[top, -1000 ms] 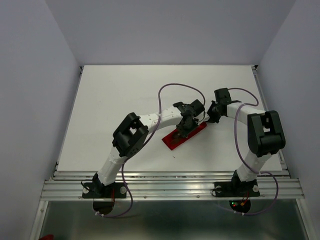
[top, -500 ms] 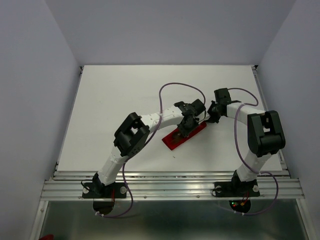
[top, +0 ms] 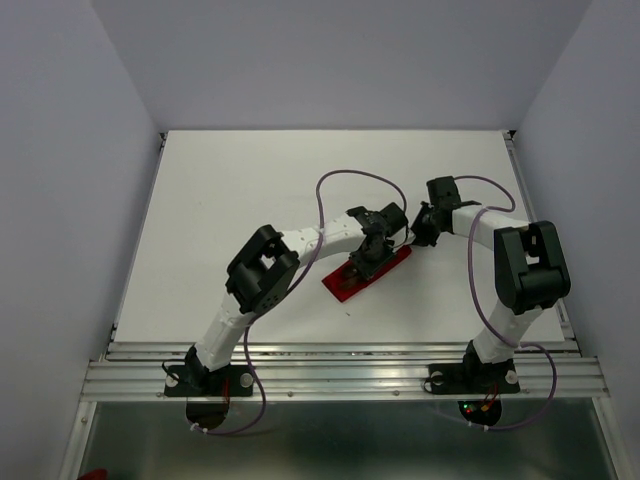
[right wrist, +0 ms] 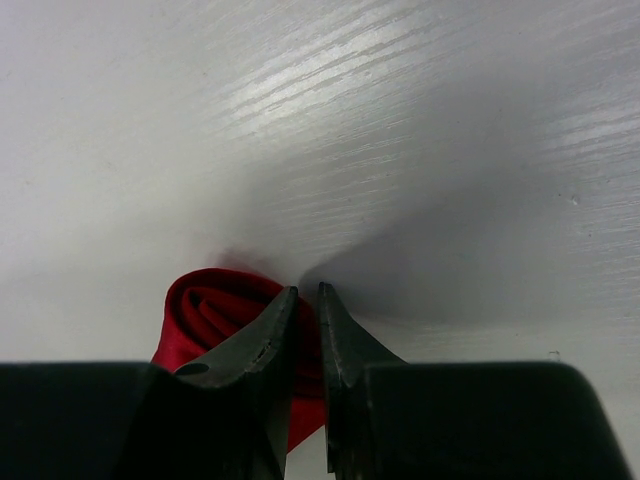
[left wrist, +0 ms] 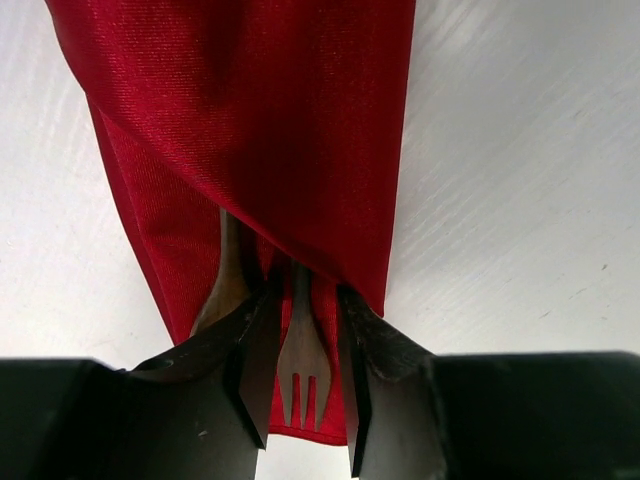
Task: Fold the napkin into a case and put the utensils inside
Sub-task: Stuff the fork into the folded napkin.
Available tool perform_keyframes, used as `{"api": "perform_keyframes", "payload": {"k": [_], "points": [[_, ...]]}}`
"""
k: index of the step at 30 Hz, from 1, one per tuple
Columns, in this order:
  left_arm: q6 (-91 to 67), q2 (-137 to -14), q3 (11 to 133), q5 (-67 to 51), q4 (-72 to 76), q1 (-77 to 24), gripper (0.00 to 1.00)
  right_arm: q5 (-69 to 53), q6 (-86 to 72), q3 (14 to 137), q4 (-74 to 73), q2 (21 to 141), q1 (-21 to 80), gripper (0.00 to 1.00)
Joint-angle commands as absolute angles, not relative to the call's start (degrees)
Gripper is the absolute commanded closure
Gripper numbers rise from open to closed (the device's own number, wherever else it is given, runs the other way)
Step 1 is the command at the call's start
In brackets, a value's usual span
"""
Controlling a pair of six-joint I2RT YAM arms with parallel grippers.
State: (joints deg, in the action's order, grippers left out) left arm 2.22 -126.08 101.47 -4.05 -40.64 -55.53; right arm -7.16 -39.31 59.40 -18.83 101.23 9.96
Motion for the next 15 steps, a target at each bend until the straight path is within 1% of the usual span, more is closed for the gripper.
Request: {"api": "perform_keyframes", "payload": {"k": [1,5,6,9,10,15], "points": [[1.58,-120.06,99.06,-4.31,-40.52,-55.90,0.60,-7.21,-38.41,59.76,-17.84,100.28,10.63,0.80],[1.49,-120.23,98.17,-4.48,-39.73,-55.64,0.62,-7.21,-38.32,59.85,-17.93,100.28,10.63,0.80],[1.41,-120.32,98.17,-4.66,-39.73,-55.55,0.65,-7.12,-38.32,59.77,-17.93,100.20,10.63,0.80],[1.41,-120.59,98.17,-4.75,-39.55,-55.55,0.72,-6.86,-38.32,59.50,-18.02,100.11,10.63,0.80],[1.49,-120.59,98.26,-4.75,-39.38,-55.55,0.77,-6.86,-38.32,59.41,-18.02,100.11,10.63,0.80],[1.93,-120.67,98.96,-5.54,-39.29,-55.55,0.80,-7.03,-38.50,59.41,-17.93,100.11,10.63,0.80]]}}
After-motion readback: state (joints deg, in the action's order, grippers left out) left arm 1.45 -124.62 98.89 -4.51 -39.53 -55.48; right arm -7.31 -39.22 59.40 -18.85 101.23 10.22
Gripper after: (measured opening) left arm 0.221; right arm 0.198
